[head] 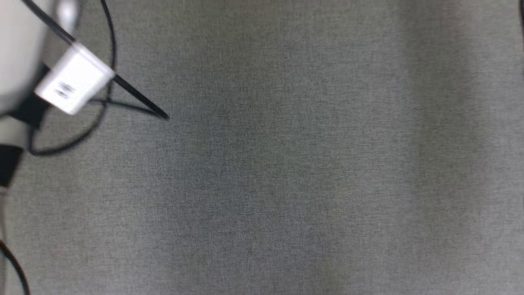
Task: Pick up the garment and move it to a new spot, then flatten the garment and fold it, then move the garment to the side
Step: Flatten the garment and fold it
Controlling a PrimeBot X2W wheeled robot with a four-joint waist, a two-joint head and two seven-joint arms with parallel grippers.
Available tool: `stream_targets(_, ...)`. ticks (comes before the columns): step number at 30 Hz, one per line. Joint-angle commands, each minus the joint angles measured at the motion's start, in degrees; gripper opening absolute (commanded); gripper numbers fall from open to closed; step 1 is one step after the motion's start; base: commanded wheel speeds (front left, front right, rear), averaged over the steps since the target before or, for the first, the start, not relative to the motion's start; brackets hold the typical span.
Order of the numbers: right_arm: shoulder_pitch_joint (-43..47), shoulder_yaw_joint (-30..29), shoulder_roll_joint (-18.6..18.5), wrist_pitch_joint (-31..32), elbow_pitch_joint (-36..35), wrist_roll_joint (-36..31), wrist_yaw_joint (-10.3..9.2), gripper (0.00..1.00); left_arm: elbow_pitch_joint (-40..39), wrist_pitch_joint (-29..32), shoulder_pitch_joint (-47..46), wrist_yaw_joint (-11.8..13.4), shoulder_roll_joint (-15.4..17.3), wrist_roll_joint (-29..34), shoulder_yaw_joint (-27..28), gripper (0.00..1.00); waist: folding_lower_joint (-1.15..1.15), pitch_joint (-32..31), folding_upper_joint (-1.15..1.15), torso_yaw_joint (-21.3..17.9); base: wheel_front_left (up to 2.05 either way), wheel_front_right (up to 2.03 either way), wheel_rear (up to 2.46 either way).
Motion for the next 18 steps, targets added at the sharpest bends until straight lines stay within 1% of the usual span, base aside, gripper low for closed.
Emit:
stream_targets(1, 2.9, 2.4, -2.1, 1.7, -0.2, 2.1, -0.14, 0.0, 1.0, -0.5, 3.0, -1.6, -0.6, -0.1, -1.5, 0.0, -0.02, 2.3, -0.02, 1.0, 0.0, 0.0, 0.0)
stream_targets(2, 4.7, 4.2, -2.5, 3.4, -0.6, 3.7, -0.14, 0.0, 1.4, -0.6, 4.1, -2.6, -0.8, -0.3, -2.2, 0.0, -0.02, 2.2, -0.02, 1.1, 0.0, 0.0, 0.0)
stream_targets(3, 6.2, 5.7, -3.7, 4.4, -1.6, 4.7, -0.13, 0.0, 1.9, -0.7, 4.9, -3.1, -0.7, -0.5, -2.4, 0.0, -0.02, 2.0, -0.02, 1.2, 0.0, 0.0, 0.0)
stream_targets(4, 8.0, 7.2, -5.0, 6.3, -2.4, 6.1, -0.13, 0.0, 2.2, -0.8, 6.0, -4.0, -1.0, -1.2, -2.6, 0.0, -0.02, 1.7, -0.02, 1.2, 0.0, 0.0, 0.0)
stream_targets(6, 11.5, 9.1, -7.3, 9.6, -4.8, 9.1, -0.13, 0.0, 1.3, -0.9, 7.7, -4.5, -1.1, -1.6, -2.4, 0.0, -0.02, 0.9, -0.02, 1.3, 0.0, 0.0, 0.0)
stream_targets(8, 15.2, 11.1, -9.6, 14.0, -7.8, 11.8, -0.13, 0.0, 0.1, -0.8, 9.9, -5.6, -0.7, -1.7, -2.8, 0.0, -0.02, -0.2, -0.02, 1.4, 0.0, 0.0, 0.0)
stream_targets(11, 21.3, 13.7, -13.5, 23.0, -12.2, 15.8, -0.12, 0.0, -1.5, -0.8, 13.6, -8.3, 0.3, -2.4, -3.7, 0.0, -0.02, -3.1, -0.02, 1.7, 0.0, 0.0, 0.0)
stream_targets(12, 21.3, 13.7, -13.5, 23.0, -12.2, 15.8, -0.12, 0.0, -1.5, -0.8, 13.6, -8.3, 0.3, -2.4, -3.7, 0.0, -0.02, -3.1, -0.02, 1.7, 0.0, 0.0, 0.0)
stream_targets(13, 23.4, 14.4, -15.3, 25.9, -13.9, 16.8, -0.12, 0.0, -1.8, -0.8, 15.1, -9.6, 0.4, -3.0, -4.4, 0.0, -0.02, -4.3, -0.02, 1.9, 0.0, 0.0, 0.0)
stream_targets(16, 29.5, 13.7, -20.3, 33.3, -18.9, 18.9, -0.13, 0.0, -3.2, -0.7, 19.1, -11.4, 0.8, -4.0, -6.7, 0.0, -0.02, -7.5, -0.02, 2.4, 0.0, 0.0, 0.0)
stream_targets(18, 34.1, 12.7, -22.2, 37.8, -21.4, 19.7, -0.11, 0.0, -3.9, -0.2, 21.9, -12.3, 0.9, -4.9, -8.4, 0.0, -0.02, -9.6, -0.02, 2.8, 0.0, 0.0, 0.0)
